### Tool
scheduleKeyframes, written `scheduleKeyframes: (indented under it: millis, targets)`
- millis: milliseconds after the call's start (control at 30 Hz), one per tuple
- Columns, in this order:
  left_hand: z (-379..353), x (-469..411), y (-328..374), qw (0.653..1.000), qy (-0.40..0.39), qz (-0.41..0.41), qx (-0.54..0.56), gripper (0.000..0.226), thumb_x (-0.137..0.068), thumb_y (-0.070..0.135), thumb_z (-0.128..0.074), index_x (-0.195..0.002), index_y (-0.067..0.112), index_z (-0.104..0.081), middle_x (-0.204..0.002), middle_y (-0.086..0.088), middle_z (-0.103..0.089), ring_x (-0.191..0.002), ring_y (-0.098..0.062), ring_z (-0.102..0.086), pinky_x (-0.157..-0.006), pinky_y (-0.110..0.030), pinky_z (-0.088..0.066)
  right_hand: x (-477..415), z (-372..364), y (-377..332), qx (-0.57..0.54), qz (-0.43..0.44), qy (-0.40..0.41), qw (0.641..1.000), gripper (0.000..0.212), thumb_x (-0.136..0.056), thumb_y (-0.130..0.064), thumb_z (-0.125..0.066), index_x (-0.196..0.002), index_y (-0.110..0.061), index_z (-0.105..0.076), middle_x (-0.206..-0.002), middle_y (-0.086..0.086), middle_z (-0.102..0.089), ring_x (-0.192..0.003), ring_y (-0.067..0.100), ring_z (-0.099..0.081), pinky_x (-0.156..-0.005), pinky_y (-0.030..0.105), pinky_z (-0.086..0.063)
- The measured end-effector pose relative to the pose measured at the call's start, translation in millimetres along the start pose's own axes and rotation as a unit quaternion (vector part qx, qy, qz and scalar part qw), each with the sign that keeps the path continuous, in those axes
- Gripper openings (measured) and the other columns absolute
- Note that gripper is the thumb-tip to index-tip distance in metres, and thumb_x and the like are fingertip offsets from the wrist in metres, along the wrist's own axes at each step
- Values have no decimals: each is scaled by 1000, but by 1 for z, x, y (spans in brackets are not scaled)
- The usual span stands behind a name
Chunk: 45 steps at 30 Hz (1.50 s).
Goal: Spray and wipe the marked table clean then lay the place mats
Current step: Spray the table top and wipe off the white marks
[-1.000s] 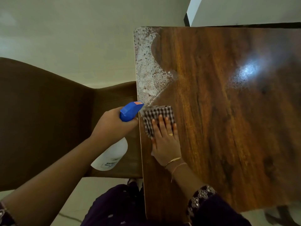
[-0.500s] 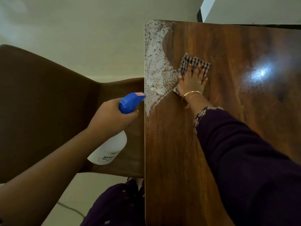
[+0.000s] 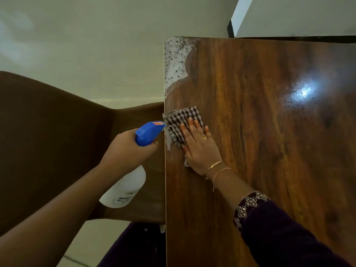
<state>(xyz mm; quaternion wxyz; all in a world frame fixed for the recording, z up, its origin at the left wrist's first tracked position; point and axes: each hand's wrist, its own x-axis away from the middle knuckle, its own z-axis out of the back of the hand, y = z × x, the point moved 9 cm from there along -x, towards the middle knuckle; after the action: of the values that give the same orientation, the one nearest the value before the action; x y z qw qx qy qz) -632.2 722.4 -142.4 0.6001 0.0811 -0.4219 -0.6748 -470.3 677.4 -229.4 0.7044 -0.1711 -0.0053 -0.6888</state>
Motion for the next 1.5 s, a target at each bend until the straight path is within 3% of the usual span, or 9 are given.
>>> scheduleKeyframes:
  millis: [267, 467, 633, 767, 900, 1033, 1067, 1200, 1500]
  targets:
    - [-6, -18, -9, 999, 14, -2, -41, 26, -84, 30, -64, -67, 21, -47, -58, -3, -50, -54, -14, -49, -56, -22, -41, -64, 29, 60, -24, -172, 49, 984, 58, -100, -35, -27, -151, -16, -6, -159, 13, 1, -147, 28, 1, -117, 47, 2]
    - [-16, -28, -17, 992, -100, -26, -75, 19, -84, 31, -64, -75, 29, -48, -64, 0, -55, -58, -11, -54, -57, -19, -43, -44, 23, 45, -37, -208, 40, 977, 59, -101, -35, -27, -151, -16, -4, -159, 13, 3, -147, 26, 4, -117, 45, 4]
    - [-3, -25, -15, 982, -163, -64, -71, 17, -83, 28, -65, -82, 31, -48, -69, -2, -58, -63, -14, -58, -66, -25, -50, -13, 8, 23, -45, -228, 28, 972, 61, -100, -36, -27, -151, -17, 1, -159, 11, 7, -147, 24, 8, -117, 44, 6]
    - [20, -30, -17, 984, -149, -85, -46, 15, -83, 23, -65, -79, 25, -51, -63, 0, -53, -56, -11, -52, -58, -19, -42, 26, -8, -11, -45, -257, -1, 965, 66, -98, -45, -22, -150, -17, 7, -158, 12, 12, -146, 26, 12, -115, 43, 12]
    - [30, -33, -18, 983, -150, -102, -30, 21, -83, 20, -65, -72, 25, -48, -58, 1, -48, -51, -9, -46, -55, -17, -39, 45, -21, -44, -59, -299, 3, 952, 79, -81, -57, 5, -149, -18, 5, -158, 13, 10, -146, 30, 9, -112, 45, 12]
    - [34, -35, -21, 983, -150, -106, -22, 22, -83, 19, -64, -71, 25, -47, -58, 1, -47, -52, -10, -46, -56, -18, -40, 23, -15, -49, -25, -326, 40, 944, 67, -89, -51, -17, -148, -20, -23, -154, 19, -22, -141, 39, -22, -110, 53, -8]
    - [36, -36, -22, 983, -147, -104, -19, 22, -84, 19, -64, -71, 24, -47, -58, 1, -47, -52, -11, -46, -57, -19, -41, 11, -12, -49, -17, -317, 47, 947, 64, -91, -50, -20, -148, -21, -24, -154, 19, -22, -141, 39, -22, -110, 53, -8]
    - [44, -36, -22, 985, -147, -95, -10, 19, -83, 20, -64, -72, 21, -49, -59, 0, -50, -54, -11, -49, -60, -22, -44, -44, 3, -32, -44, -293, 38, 955, 59, -99, -47, -23, -151, -28, -4, -159, 12, 4, -146, 32, 5, -115, 50, 5]
    - [67, -52, -9, 990, -98, -102, -29, 21, -83, 23, -63, -69, 22, -47, -63, -5, -52, -57, -14, -49, -56, -19, -40, -18, 4, -19, -52, -346, 48, 935, 60, -100, -41, -23, -151, -19, 0, -158, 16, 7, -146, 32, 9, -117, 48, 3]
